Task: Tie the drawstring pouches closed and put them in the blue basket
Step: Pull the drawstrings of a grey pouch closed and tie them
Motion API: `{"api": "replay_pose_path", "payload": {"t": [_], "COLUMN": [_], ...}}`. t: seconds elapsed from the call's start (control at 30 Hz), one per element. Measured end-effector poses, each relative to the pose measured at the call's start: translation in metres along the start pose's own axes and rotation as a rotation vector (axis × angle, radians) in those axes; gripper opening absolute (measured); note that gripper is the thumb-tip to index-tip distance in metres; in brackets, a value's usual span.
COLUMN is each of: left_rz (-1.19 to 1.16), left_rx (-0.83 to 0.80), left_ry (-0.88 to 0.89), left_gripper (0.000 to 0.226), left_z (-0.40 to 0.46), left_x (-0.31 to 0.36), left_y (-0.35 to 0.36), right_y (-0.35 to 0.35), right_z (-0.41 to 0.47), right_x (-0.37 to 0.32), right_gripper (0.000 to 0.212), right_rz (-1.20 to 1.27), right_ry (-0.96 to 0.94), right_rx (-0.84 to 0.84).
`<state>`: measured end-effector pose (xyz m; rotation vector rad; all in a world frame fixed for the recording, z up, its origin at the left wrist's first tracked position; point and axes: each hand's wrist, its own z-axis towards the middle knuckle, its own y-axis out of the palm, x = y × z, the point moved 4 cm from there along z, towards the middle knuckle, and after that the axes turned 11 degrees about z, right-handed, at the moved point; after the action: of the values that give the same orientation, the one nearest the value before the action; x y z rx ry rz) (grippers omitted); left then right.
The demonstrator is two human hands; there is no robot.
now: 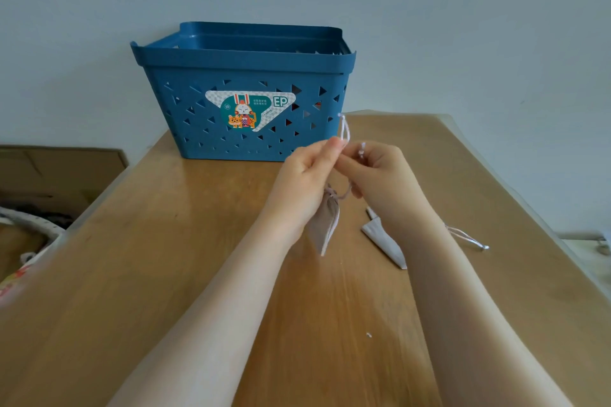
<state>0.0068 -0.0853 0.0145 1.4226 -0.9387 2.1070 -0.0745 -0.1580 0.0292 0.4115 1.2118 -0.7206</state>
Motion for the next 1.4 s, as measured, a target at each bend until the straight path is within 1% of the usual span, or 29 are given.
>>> {"api": "replay_pose_path", "payload": {"t": [0.1, 0.2, 0.27, 0.33, 0.4, 0.43, 0.47, 0.5, 0.53, 0.6, 0.67, 0.77, 0.8, 0.87, 0.9, 0.97, 1.03, 1.1, 1.17, 1.27, 1.4], "left_rz": [0.013, 0.077, 0.054, -0.063, -0.257, -0.315, -0.319, -0.262, -0.139, 0.120, 0.286, 0.501, 0.554, 0.620, 0.619, 0.532, 0.415, 0.303, 0.261, 0.222, 0.160], "left_rx": [-0.054, -0.108, -0.103, -0.078, -0.071, -0.066, -0.057, -0.050, -0.036, -0.036, -0.065, -0.096, -0.123, -0.175, -0.191, -0.189, -0.149, -0.093, -0.049, -0.067, -0.053], "left_ry": [-0.071, -0.028, -0.016, -0.082, -0.203, -0.258, -0.293, -0.305, -0.295, -0.207, -0.093, 0.128, 0.199, 0.276, 0.272, 0.193, 0.094, 0.039, 0.014, -0.013, -0.041], "left_gripper": [0.028, 0.018, 0.018, 0.027, 0.039, 0.041, 0.042, 0.041, 0.040, 0.034, 0.035, 0.039, 0.039, 0.038, 0.036, 0.033, 0.034, 0.036, 0.038, 0.036, 0.035], "left_z": [0.002, 0.002, 0.003, 0.005, 0.007, 0.007, 0.007, 0.007, 0.007, 0.005, 0.004, 0.003, 0.002, 0.000, -0.001, -0.001, -0.001, 0.001, 0.003, 0.002, 0.001], "left_x": [-0.009, -0.010, -0.012, -0.017, -0.020, -0.021, -0.021, -0.021, -0.020, -0.018, -0.017, -0.013, -0.011, -0.009, -0.008, -0.009, -0.010, -0.012, -0.013, -0.012, -0.012], "left_y": [0.000, 0.001, 0.000, -0.001, -0.003, -0.004, -0.005, -0.006, -0.007, -0.005, 0.000, 0.007, 0.010, 0.015, 0.016, 0.014, 0.009, 0.004, 0.002, 0.004, 0.005], "right_y": [-0.011, -0.014, -0.012, -0.010, -0.012, -0.014, -0.017, -0.020, -0.022, -0.023, -0.020, -0.014, -0.012, -0.009, -0.007, -0.001, 0.002, 0.002, 0.000, 0.003, 0.003], "right_z": [0.004, 0.006, 0.006, 0.006, 0.007, 0.007, 0.008, 0.008, 0.009, 0.009, 0.009, 0.008, 0.008, 0.006, 0.005, 0.004, 0.005, 0.006, 0.008, 0.007, 0.006], "right_x": [0.002, 0.007, 0.011, 0.012, 0.013, 0.013, 0.013, 0.012, 0.010, 0.007, 0.005, 0.003, 0.004, 0.006, 0.007, 0.007, 0.007, 0.009, 0.012, 0.014, 0.010], "right_gripper": [0.020, 0.016, 0.021, 0.030, 0.037, 0.039, 0.039, 0.039, 0.039, 0.033, 0.026, 0.023, 0.022, 0.018, 0.018, 0.024, 0.033, 0.033, 0.030, 0.026, 0.023], "right_rz": [0.096, 0.199, 0.233, 0.283, 0.295, 0.249, 0.160, 0.051, -0.043, -0.125, -0.122, -0.055, -0.035, -0.024, -0.023, 0.030, 0.121, 0.126, 0.015, -0.200, -0.315], "right_ry": [0.046, 0.115, 0.152, 0.185, 0.215, 0.220, 0.212, 0.191, 0.158, 0.089, 0.039, 0.006, 0.009, 0.014, 0.012, 0.005, 0.021, 0.044, 0.035, -0.013, -0.104], "right_rx": [0.056, 0.049, 0.032, 0.045, 0.103, 0.135, 0.161, 0.175, 0.174, 0.157, 0.144, 0.102, 0.094, 0.103, 0.113, 0.108, 0.087, 0.070, 0.037, -0.019, 0.023]}}
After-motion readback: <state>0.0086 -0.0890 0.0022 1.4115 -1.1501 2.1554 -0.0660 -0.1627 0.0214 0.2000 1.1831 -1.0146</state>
